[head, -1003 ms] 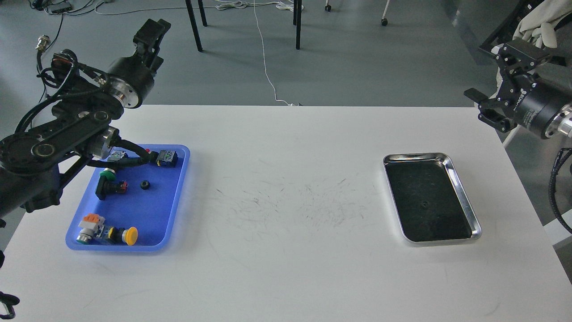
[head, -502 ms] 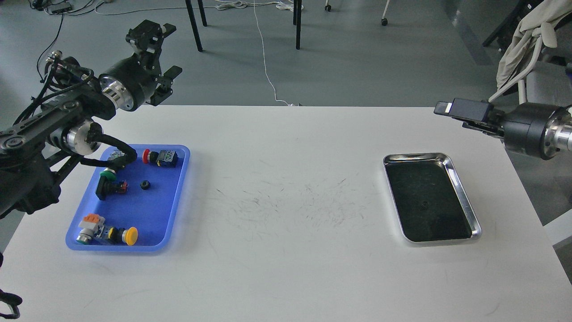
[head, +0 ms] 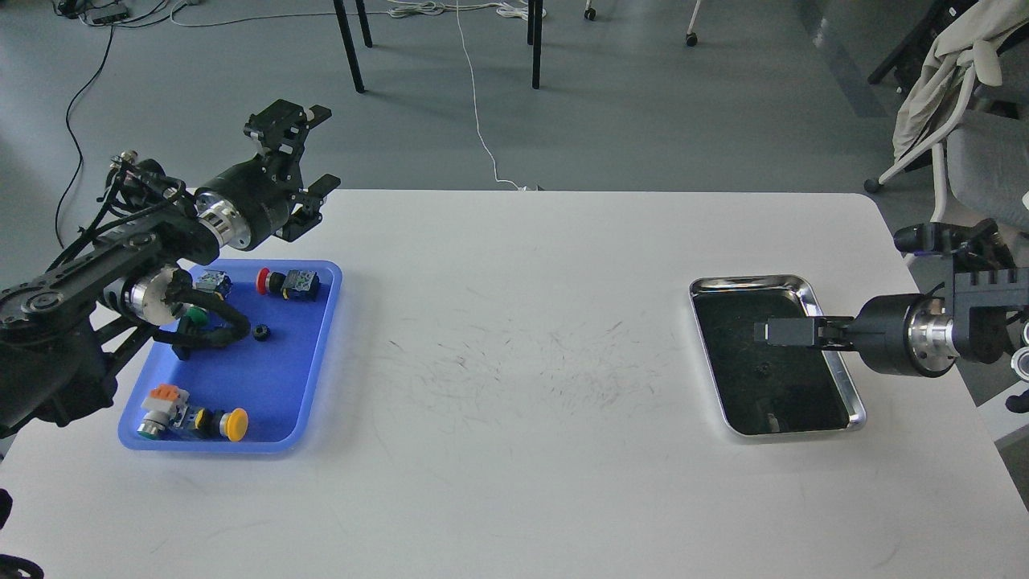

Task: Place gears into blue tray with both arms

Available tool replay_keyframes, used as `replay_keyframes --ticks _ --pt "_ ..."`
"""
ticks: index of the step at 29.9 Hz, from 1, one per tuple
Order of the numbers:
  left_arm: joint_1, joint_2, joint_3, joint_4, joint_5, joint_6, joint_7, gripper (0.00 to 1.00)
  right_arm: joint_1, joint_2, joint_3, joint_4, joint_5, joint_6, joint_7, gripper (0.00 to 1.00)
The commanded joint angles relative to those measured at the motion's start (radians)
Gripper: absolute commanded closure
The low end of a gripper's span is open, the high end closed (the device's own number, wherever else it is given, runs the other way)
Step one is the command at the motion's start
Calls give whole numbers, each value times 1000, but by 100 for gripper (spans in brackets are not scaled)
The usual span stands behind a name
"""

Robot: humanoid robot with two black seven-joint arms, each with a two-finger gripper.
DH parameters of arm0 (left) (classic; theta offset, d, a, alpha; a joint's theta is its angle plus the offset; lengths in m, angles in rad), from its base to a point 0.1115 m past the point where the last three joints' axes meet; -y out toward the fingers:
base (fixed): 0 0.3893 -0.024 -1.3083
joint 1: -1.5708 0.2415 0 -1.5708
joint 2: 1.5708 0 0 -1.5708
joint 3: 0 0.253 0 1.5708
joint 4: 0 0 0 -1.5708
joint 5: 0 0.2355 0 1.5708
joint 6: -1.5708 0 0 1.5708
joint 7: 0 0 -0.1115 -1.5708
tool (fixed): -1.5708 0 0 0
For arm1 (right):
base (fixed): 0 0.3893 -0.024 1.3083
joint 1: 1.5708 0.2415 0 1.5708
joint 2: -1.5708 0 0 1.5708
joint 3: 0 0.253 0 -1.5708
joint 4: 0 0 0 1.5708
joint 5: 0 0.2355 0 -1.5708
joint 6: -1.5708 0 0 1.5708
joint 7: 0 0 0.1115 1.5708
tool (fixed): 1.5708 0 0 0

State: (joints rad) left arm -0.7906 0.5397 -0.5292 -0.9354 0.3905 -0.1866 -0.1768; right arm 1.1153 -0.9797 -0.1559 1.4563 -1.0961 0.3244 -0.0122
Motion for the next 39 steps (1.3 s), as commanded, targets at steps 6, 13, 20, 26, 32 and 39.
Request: replay_keyframes --ticks 6,13,20,26,32,39 --pt "1 -1 2 0 1 4 -24 2 0 98 -100 -105 -34 7 -2 2" --pt "1 0 9 1 2 10 -24 2 1 153 -117 -162 -47 7 -6 5" --pt "2 -1 14 1 14 12 -24 2 1 185 -142 -209 -47 5 -8 13" --pt "2 -1 14 1 22 10 -24 2 1 213 -145 -244 -48 5 -6 25" --pt "2 -1 14 0 22 10 -24 2 0 222 -146 -252 -48 5 3 43" --pt "8 -1 14 1 22 13 -24 2 0 228 -148 -269 -50 2 5 77"
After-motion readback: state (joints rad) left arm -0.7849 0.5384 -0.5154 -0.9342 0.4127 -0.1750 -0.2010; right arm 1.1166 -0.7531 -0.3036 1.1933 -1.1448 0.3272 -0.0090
